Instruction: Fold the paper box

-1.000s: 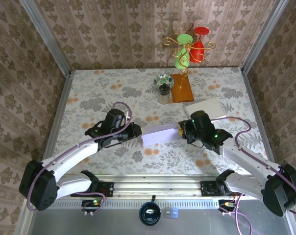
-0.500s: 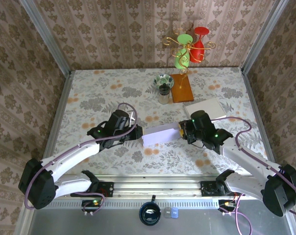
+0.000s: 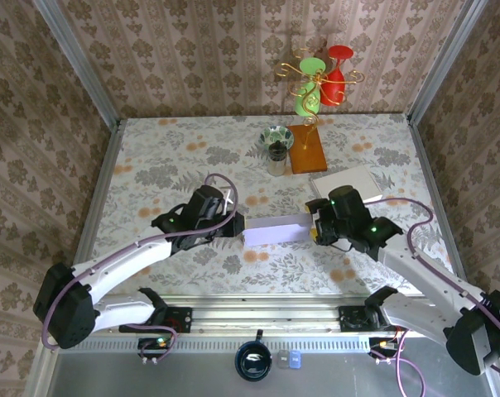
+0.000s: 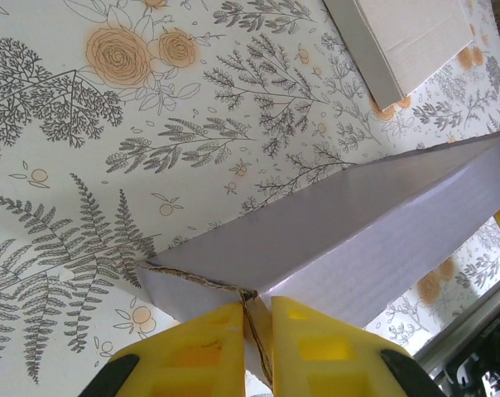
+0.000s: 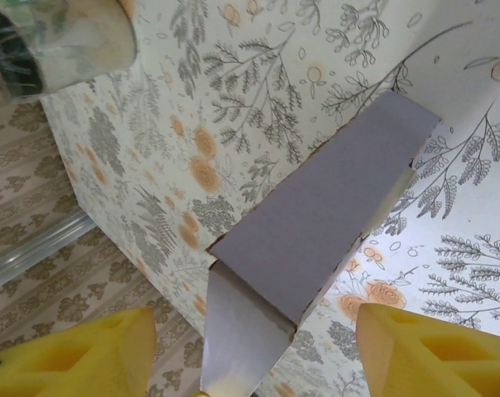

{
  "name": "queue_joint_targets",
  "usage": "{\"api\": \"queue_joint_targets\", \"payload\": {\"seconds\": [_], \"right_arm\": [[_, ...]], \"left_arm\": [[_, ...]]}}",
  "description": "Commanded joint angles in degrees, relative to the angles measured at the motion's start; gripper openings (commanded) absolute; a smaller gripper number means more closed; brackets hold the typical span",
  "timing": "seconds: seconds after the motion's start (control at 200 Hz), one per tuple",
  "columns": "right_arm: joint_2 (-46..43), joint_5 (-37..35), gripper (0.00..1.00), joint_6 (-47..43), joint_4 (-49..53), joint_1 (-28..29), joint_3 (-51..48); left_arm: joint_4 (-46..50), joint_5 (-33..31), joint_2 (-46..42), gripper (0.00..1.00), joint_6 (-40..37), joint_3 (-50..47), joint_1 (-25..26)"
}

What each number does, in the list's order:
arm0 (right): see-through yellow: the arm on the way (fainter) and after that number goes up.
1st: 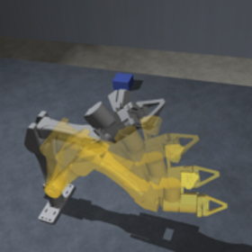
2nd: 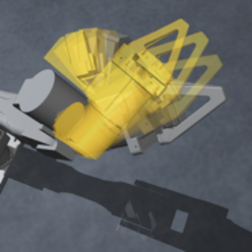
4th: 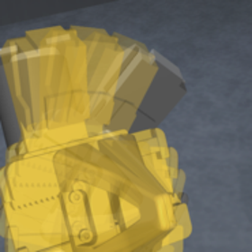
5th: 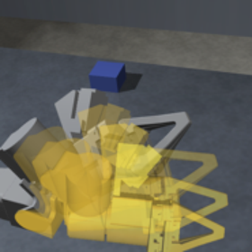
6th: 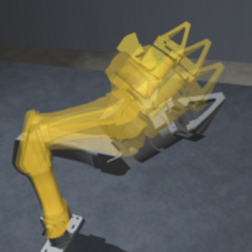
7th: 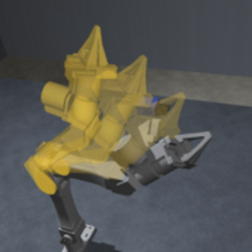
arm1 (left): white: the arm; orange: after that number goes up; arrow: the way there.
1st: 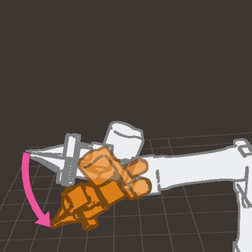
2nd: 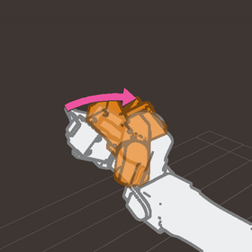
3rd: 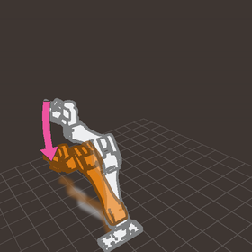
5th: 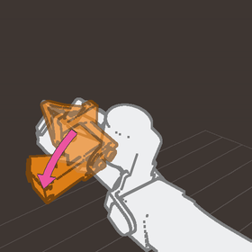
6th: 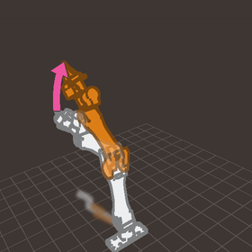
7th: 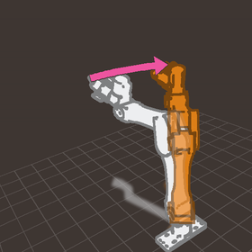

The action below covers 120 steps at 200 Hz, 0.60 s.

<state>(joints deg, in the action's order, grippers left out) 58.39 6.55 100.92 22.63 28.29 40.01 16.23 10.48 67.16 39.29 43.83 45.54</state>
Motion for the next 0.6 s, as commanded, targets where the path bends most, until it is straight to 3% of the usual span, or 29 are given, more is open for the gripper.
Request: {"api": "queue_joint_targets", "payload": {"seconds": [0.0, 0.2, 0.32, 0.395, 0.595], "right_arm": [[3.7, 3.8, 0.68, 1.7, 0.1, -0.8, 2.3], [6.8, 5.7, 0.70, 4.7, -4.0, -1.6, -0.1], [10.1, 8.6, 0.64, 4.1, -9.8, -2.9, -1.4], [11.9, 11.8, 0.54, 3.2, -12.7, -3.3, -2.4], [10.6, 12.1, 0.44, -1.8, -18.6, -3.5, -6.5]], "left_arm": [[8.7, -1.3, 2.6, 0.14, -2.1, -1.3, 1.7], [8.9, -2.9, 2.9, 0.14, -2.5, -0.5, 3.4], [9.2, -3.7, 2.8, 0.15, -2.8, -0.4, 4.1], [9.6, -4.2, 2.5, 0.17, -2.8, 0.2, 4.2], [11.3, -5.1, -0.3, 0.33, -0.9, 4.4, 3.5]]}}
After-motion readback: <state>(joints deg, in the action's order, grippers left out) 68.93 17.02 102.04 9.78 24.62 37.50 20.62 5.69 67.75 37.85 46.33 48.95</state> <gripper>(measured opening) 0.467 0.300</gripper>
